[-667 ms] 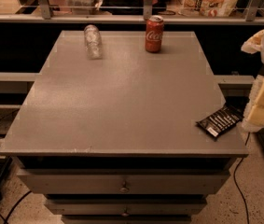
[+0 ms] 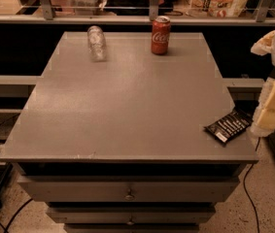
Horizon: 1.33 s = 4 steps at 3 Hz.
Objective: Move rxbar chocolate near water bottle
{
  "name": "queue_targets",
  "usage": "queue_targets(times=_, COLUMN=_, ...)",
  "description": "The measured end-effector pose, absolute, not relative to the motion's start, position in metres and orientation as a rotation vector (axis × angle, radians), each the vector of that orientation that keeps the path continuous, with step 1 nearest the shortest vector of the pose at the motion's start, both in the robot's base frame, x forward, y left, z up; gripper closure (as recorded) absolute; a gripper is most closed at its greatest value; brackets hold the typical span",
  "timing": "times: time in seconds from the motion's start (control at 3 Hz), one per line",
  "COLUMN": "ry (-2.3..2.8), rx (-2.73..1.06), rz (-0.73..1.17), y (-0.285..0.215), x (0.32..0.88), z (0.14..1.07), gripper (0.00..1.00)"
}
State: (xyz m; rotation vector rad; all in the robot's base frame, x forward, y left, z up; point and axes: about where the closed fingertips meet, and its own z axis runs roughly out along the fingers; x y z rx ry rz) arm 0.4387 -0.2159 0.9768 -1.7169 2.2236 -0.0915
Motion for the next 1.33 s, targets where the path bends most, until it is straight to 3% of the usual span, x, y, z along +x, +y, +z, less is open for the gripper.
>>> queue_targets(times=1.33, ry=2.135, rx=-1.582, rz=0.147, y=-0.199, x=0.453, z=0.925, gripper=0.0)
